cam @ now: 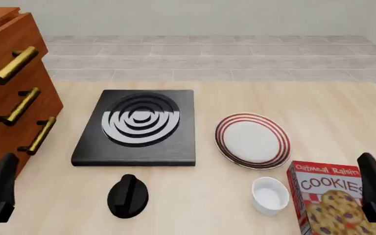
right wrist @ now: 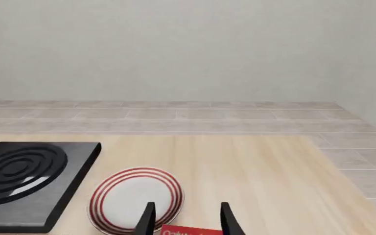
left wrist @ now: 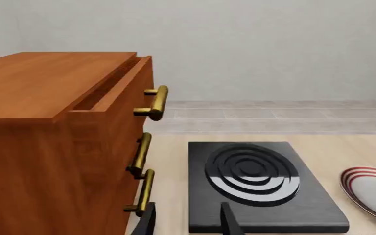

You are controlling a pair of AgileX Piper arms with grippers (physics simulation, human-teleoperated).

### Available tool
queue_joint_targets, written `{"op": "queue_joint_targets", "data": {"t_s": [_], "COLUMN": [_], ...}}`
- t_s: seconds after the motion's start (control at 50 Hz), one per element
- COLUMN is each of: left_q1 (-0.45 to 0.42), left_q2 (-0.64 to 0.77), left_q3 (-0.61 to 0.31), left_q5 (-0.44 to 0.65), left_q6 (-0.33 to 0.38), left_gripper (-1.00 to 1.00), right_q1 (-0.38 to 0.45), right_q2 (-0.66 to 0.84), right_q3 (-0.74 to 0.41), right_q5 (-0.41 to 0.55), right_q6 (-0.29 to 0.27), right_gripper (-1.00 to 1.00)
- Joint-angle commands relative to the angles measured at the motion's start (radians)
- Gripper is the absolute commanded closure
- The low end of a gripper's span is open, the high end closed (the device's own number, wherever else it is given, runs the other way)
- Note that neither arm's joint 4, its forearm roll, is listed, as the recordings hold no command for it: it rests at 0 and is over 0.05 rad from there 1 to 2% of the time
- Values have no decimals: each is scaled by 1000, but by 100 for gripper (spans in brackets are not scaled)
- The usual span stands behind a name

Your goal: Pick the akita bowl in the top layer of the wooden cabinet and place it on the plate.

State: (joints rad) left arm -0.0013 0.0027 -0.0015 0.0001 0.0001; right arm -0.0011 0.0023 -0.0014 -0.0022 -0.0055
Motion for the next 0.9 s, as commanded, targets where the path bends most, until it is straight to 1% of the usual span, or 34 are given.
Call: {"op": "queue_joint_targets", "data": {"t_s": [0.02, 0.2, 0.24, 0.3, 0.32, 0.38, 0.4, 0.48, 0.52, 0.66, 0.68, 0.72, 0.8, 0.9], "left_q1": [-9, -16, -4, -7, 6, 1, -13, -19, -35, -55, -55, -56, -64, -75], "left_q2": [-1, -2, -2, -2, -3, -3, -3, -3, -3, -3, -3, -3, -3, -3], "left_q3": [-3, -10, -35, -46, -53, -62, -79, -125, -145, -189, -209, -248, -306, -333], "left_q5": [4, -8, -17, -25, -22, -16, -24, 4, 3, 25, 36, 57, 91, 108], "left_q6": [4, 3, -5, 16, 11, 10, 40, 23, 38, 31, 36, 18, 24, 25], "left_gripper": [-100, -100, -100, -100, -100, -100, -100, -100, -100, -100, -100, -100, -100, -100], "right_q1": [8, 11, 10, 9, 9, 9, 8, 6, 7, 11, 11, 11, 14, 16], "right_q2": [4, 1, 0, -1, -1, -2, -2, -2, -2, -2, -2, -2, -2, -2], "right_q3": [-1, -6, -9, -12, -13, -15, -17, -18, -19, -22, -22, -21, -22, -22], "right_q5": [4, 8, 10, 12, 14, 16, 15, 16, 16, 18, 19, 19, 19, 19], "right_q6": [2, 3, 4, 6, 6, 6, 7, 5, 4, 4, 4, 3, 2, 1], "right_gripper": [-100, -100, -100, -100, -100, -100, -100, -100, -100, -100, -100, -100, -100, -100]}}
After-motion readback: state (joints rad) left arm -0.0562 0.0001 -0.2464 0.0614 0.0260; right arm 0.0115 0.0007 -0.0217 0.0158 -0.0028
